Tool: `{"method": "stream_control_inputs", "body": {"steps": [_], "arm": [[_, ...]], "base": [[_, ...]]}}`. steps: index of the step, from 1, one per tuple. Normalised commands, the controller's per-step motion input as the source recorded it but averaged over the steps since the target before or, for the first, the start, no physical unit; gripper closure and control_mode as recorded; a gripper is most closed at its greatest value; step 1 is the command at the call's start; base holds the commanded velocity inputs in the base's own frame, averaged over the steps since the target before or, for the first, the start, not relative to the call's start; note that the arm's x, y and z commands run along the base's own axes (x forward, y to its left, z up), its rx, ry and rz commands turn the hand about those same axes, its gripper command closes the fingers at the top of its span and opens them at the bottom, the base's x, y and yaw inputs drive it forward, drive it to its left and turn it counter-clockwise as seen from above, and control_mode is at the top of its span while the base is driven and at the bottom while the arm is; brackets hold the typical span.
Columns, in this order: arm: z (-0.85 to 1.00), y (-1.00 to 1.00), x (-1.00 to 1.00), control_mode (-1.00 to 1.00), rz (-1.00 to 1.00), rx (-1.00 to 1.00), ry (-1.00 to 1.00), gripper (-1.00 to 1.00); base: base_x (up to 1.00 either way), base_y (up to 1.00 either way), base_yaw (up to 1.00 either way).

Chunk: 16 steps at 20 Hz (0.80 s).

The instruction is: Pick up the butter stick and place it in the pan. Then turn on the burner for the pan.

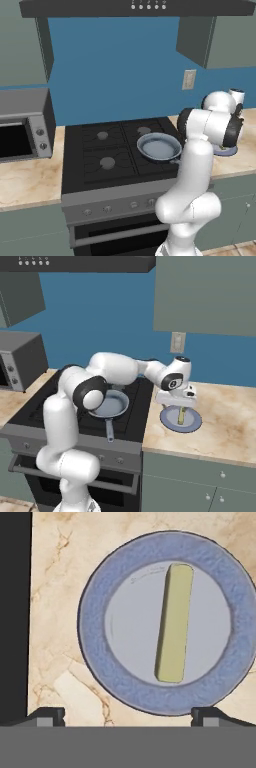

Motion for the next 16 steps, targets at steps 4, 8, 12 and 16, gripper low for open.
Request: {"method": "stream_control_inputs", "body": {"steps": [4,8,12,16], "arm": [[-0.21,-0.25,0.18,-1.00,0.01,0.00,0.04,-1.00],[-0.21,-0.21,0.20,-1.00,0.03,0.00,0.03,-1.00],[-0.22,-0.18,0.23,-1.00,0.03,0.00,0.03,-1.00],[-0.22,-0.13,0.24,-1.00,0.02,0.00,0.04,-1.00]], "base": [[0.00,0.00,0.00],[0.00,0.00,0.00],[0.00,0.00,0.00],[0.00,0.00,0.00]]}}
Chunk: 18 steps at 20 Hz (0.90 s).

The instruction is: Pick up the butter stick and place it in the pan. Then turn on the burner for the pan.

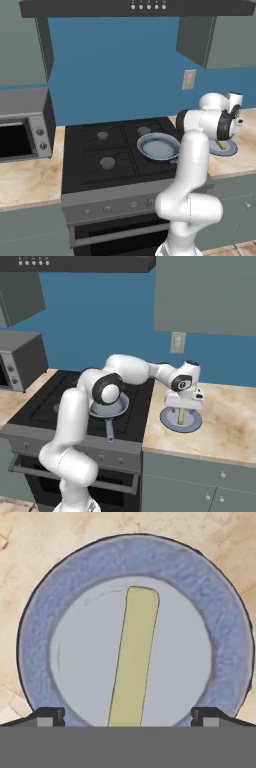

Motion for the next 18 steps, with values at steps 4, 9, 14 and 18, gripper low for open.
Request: {"method": "stream_control_inputs", "body": {"steps": [4,9,14,18], "arm": [[-0.20,-0.03,0.22,-1.00,0.02,0.00,0.07,-1.00],[-0.15,0.00,0.09,-1.00,0.02,0.00,0.09,-1.00],[-0.23,-0.01,0.00,-1.00,0.03,0.02,0.06,-1.00],[-0.32,-0.01,0.00,-1.00,0.01,0.04,0.00,-1.00]], "base": [[0.00,0.00,0.00],[0.00,0.00,0.00],[0.00,0.00,0.00],[0.00,0.00,0.00]]}}
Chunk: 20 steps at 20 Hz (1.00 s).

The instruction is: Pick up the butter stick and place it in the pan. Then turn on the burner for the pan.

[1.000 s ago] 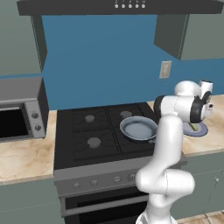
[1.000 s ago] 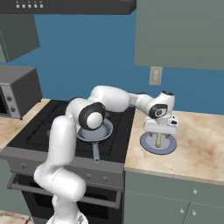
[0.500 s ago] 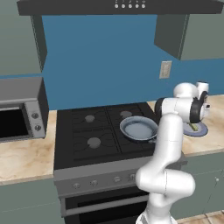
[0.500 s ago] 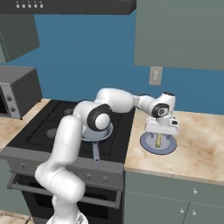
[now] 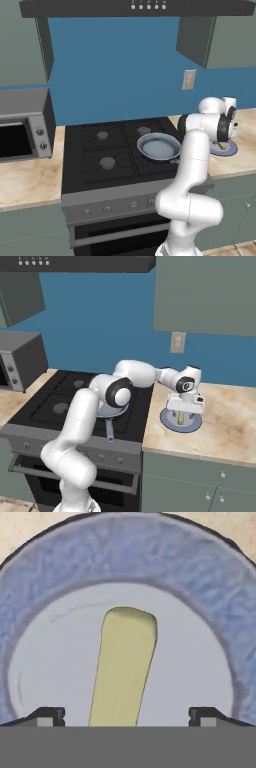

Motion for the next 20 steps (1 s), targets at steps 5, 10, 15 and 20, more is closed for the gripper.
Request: {"method": "stream_control_inputs", "body": {"steps": [5,10,15,20], "arm": [[-0.33,0.00,0.00,-1.00,0.00,0.03,0.00,1.00],[-0.08,0.00,0.00,-1.00,0.00,0.00,0.00,1.00],[0.00,0.00,-0.04,-1.00,0.00,0.00,-0.01,1.00],[0.00,0.14,-0.47,-1.00,0.00,0.00,-0.15,1.00]], "base": [[0.00,0.00,0.00],[0.00,0.00,0.00],[0.00,0.00,0.00],[0.00,0.00,0.00]]}}
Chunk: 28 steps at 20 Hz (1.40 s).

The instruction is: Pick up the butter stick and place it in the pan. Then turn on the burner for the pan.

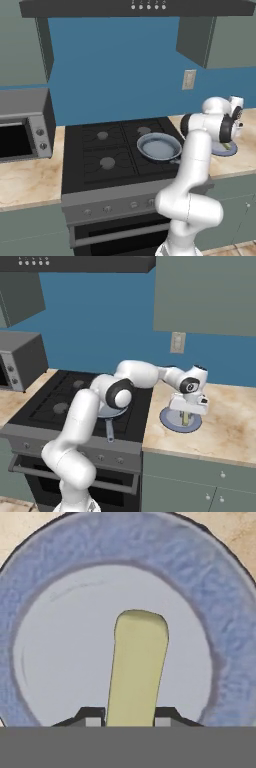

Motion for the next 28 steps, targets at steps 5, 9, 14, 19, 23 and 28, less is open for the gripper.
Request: {"method": "stream_control_inputs", "body": {"steps": [5,9,14,19,23,28], "arm": [[0.00,0.29,-0.61,-1.00,0.00,0.00,-0.26,1.00],[0.09,0.33,-0.51,-1.00,0.00,0.00,-0.19,1.00],[0.39,0.36,-0.35,-1.00,0.00,-0.02,-0.04,1.00],[0.57,0.44,-0.05,-1.00,0.00,-0.06,0.00,1.00],[0.38,0.57,-0.11,-1.00,0.00,-0.03,0.00,1.00],[0.23,0.66,-0.09,-1.00,0.00,0.00,0.00,1.00]], "base": [[0.00,0.00,0.00],[0.00,0.00,0.00],[0.00,0.00,0.00],[0.00,0.00,0.00],[0.00,0.00,0.00],[0.00,0.00,0.00]]}}
